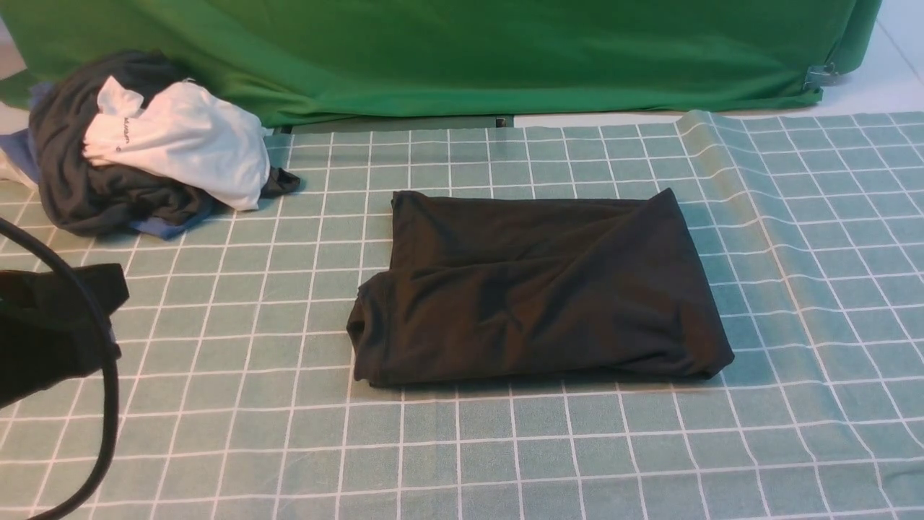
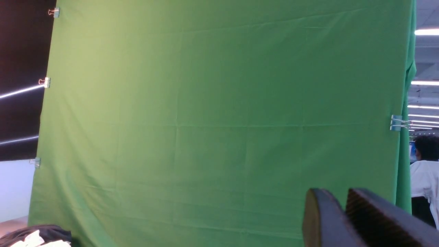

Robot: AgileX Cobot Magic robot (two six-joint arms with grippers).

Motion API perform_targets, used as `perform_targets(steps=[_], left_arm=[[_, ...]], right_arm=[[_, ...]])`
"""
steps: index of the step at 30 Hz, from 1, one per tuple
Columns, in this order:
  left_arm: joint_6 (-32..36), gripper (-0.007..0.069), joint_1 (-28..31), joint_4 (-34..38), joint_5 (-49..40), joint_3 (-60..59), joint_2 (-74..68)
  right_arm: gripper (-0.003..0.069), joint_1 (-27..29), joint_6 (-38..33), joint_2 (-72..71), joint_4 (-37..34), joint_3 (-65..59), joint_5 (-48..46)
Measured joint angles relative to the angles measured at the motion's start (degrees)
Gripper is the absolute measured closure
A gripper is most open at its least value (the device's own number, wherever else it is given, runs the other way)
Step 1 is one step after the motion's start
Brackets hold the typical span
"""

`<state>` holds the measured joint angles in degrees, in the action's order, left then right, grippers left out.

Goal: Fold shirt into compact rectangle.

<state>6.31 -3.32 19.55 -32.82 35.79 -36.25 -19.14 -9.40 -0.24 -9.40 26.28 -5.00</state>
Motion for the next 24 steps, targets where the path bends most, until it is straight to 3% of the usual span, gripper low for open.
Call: perform_targets(steps=[13, 24], left_arm=[[1.54, 0.0613, 0.0, -0.34, 0.24, 0.0, 0.0], [1.78, 0.0613, 0.0, -11.76, 2.5, -0.31, 5.03]], right_arm=[[0.0496, 0.0, 0.0, 0.0, 0.0, -0.05, 0.0], [0.0465, 0.07, 0.01, 0.0, 0.0, -0.05, 0.0]])
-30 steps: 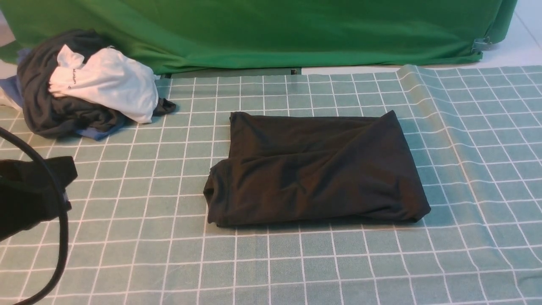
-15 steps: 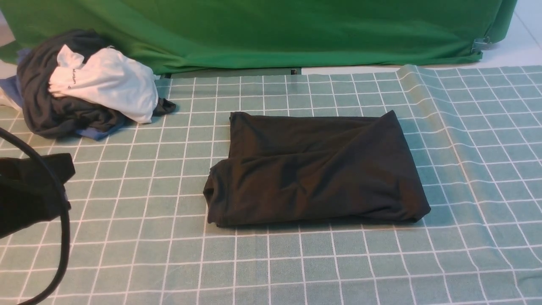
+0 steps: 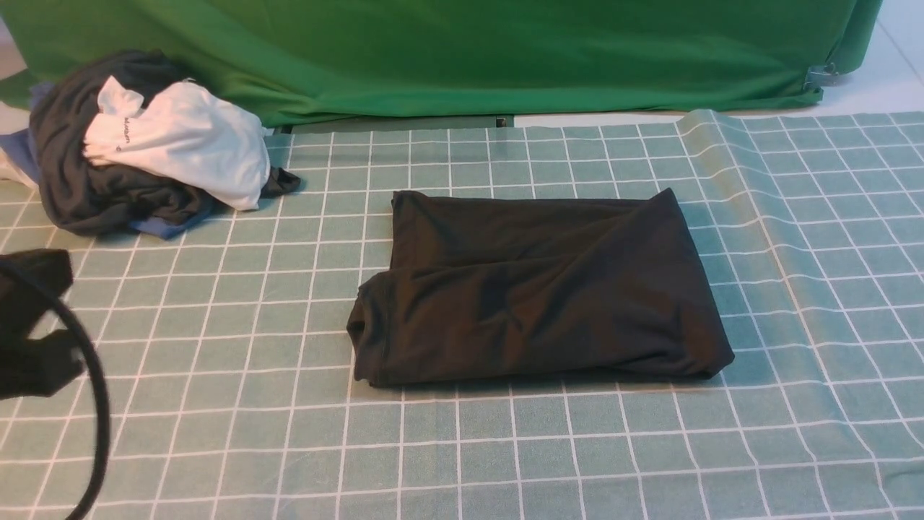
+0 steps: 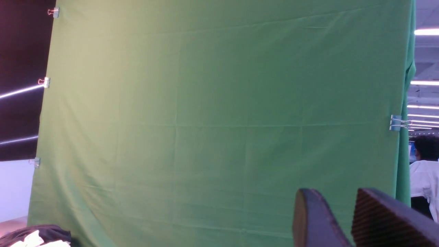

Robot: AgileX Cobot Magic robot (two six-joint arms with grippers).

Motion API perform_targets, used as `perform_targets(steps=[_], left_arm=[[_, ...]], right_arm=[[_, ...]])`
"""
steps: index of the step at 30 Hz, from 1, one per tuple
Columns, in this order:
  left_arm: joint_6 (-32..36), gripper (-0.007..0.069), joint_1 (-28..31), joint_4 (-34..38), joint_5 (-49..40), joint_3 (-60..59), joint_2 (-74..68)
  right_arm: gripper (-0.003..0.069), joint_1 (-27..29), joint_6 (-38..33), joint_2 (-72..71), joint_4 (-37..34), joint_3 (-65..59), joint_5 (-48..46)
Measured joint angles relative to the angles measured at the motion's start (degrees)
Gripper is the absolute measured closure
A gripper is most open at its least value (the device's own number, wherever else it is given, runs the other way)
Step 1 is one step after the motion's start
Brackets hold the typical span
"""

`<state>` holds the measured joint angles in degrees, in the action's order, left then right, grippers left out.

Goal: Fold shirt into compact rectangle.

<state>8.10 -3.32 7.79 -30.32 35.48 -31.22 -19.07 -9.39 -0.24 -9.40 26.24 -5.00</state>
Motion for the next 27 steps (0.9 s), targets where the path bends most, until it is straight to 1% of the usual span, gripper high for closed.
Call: perform_targets(steps=[4, 8, 12, 14, 17, 18, 27], left_arm=[[0.0, 0.0613, 0.38, -1.96, 3.28, -2.99, 6.11], [0.14, 0.0613, 3.18, -2.93, 9.7, -10.55, 13.62], [0.14, 0.0613, 6.66, -3.05, 15.82, -20.55, 20.32], [-0.06, 0.0613, 7.61, -3.1, 17.63, -24.75, 22.86], [-0.32, 0.0611, 8.35, -2.72, 18.92, -30.24, 24.89], [-0.51, 0.0611, 8.46, -2.41, 19.28, -33.83, 25.57], [-0.67, 0.0611, 8.46, -2.2, 19.55, -35.75, 25.93]], right_arm=[[0.045, 0.0, 0.0, 0.0, 0.0, 0.0, 0.0], [0.044, 0.0, 0.0, 0.0, 0.0, 0.0, 0.0], [0.0427, 0.0, 0.0, 0.0, 0.0, 0.0, 0.0], [0.0425, 0.0, 0.0, 0.0, 0.0, 0.0, 0.0], [0.0424, 0.0, 0.0, 0.0, 0.0, 0.0, 0.0], [0.0422, 0.0, 0.0, 0.0, 0.0, 0.0, 0.0], [0.042, 0.0, 0.05, 0.0, 0.0, 0.0, 0.0]])
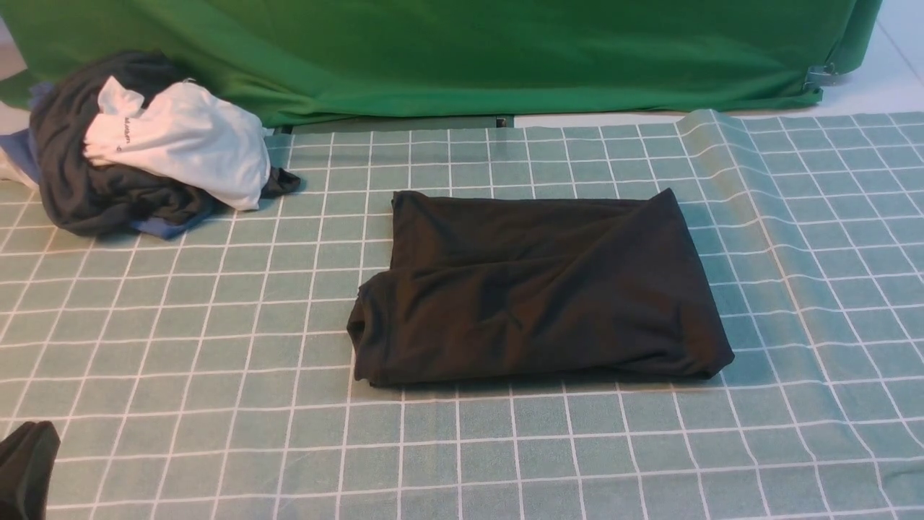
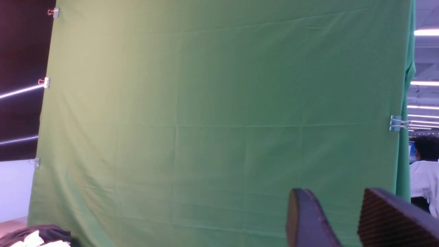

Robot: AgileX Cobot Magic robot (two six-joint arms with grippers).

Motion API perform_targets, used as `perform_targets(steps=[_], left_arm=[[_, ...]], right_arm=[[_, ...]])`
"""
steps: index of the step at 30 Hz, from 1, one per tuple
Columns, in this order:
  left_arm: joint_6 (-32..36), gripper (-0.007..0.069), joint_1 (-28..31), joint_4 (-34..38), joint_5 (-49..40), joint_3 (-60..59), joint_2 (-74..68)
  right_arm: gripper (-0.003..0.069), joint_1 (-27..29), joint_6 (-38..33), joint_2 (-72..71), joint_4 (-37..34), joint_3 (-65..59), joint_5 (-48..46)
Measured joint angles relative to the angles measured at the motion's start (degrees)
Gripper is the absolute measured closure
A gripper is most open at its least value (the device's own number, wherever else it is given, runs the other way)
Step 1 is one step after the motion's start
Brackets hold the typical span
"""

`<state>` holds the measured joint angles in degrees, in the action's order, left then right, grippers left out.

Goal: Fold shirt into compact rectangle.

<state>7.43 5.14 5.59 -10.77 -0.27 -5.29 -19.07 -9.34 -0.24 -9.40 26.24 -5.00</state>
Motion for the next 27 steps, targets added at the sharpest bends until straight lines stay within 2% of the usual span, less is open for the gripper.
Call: perform_targets(steps=[4, 10, 18, 27], left_arm=[[0.0, 0.061, -0.2, -0.51, -0.34, 0.0, 0.15], [0.0, 0.061, -4.18, -1.48, -2.1, 0.0, 4.86], [0.0, 0.061, -6.67, -2.17, -2.33, 0.0, 5.29], [-0.1, 0.061, -6.88, -2.36, -2.52, 0.0, 5.29]], right_arm=[[0.0422, 0.0, 0.0, 0.0, 0.0, 0.0, 0.0], [0.0421, 0.0, 0.0, 0.0, 0.0, 0.0, 0.0], [0.0421, 0.0, 0.0, 0.0, 0.0, 0.0, 0.0], [0.0419, 0.0, 0.0, 0.0, 0.0, 0.0, 0.0]])
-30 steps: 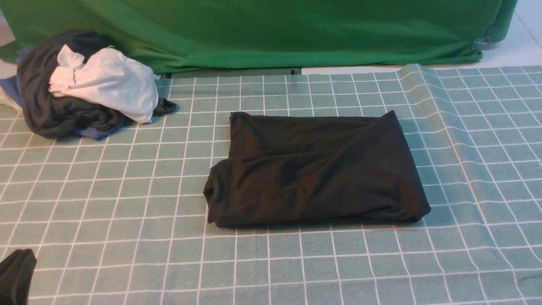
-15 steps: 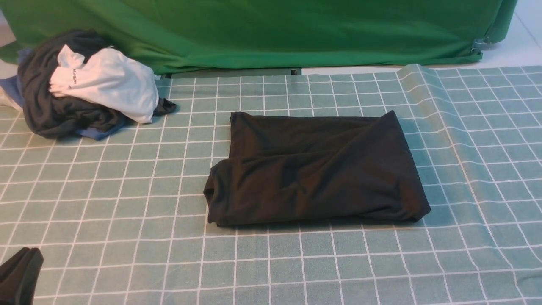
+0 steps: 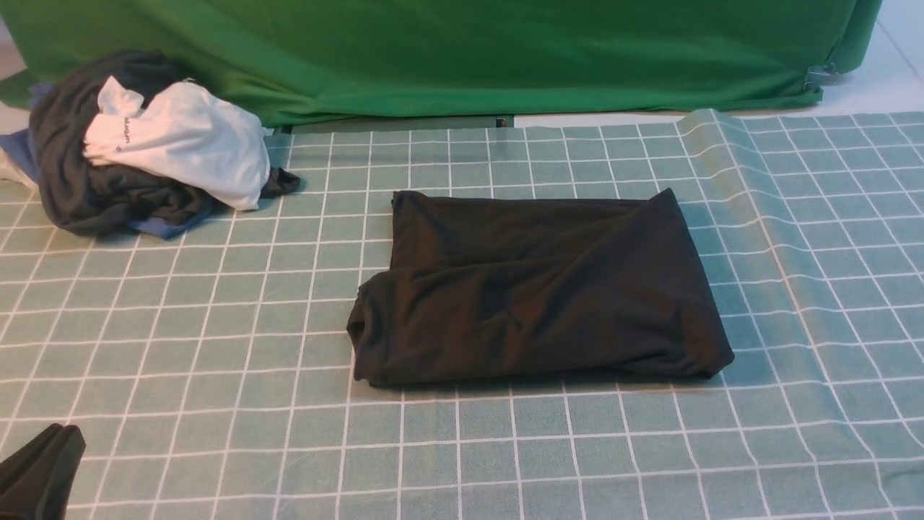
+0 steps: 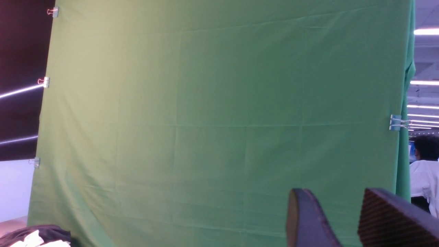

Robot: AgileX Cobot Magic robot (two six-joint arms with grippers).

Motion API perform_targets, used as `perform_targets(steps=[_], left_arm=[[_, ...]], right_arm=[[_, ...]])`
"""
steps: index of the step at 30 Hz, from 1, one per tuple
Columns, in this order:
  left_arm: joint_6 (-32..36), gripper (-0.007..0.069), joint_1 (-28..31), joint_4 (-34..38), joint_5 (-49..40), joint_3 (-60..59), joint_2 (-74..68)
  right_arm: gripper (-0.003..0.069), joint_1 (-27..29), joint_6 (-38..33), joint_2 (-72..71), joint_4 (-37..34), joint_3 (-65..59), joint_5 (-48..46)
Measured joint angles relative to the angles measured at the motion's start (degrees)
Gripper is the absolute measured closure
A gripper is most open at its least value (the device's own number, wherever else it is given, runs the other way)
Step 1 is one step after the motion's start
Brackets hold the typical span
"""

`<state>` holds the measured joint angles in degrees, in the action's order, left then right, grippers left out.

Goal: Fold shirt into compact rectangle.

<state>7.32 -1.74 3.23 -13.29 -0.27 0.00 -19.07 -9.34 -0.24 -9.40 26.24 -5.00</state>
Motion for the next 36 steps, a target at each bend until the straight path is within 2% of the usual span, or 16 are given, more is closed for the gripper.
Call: perform_targets(steps=[18, 25, 31, 36], left_arm=[[0.44, 0.061, 0.0, -0.17, -0.05, 0.0, 0.0], [2.75, 0.061, 0.0, -0.17, -0.05, 0.0, 0.0], [3.3, 0.061, 0.0, -0.17, -0.05, 0.0, 0.0], [3.31, 0.061, 0.0, -0.17, -0.05, 0.0, 0.0]], right_arm=[[0.0419, 0.0, 0.0, 0.0, 0.0, 0.0, 0.0], [0.0419, 0.35, -0.27, 0.0, 0.19, 0.0, -1.8], [0.0419, 6.16, -4.9, 0.0, 1.85, -1.25, -10.26], [0.0419, 13.67, -8.45, 0.15, 2.36, -10.29, -13.11]])
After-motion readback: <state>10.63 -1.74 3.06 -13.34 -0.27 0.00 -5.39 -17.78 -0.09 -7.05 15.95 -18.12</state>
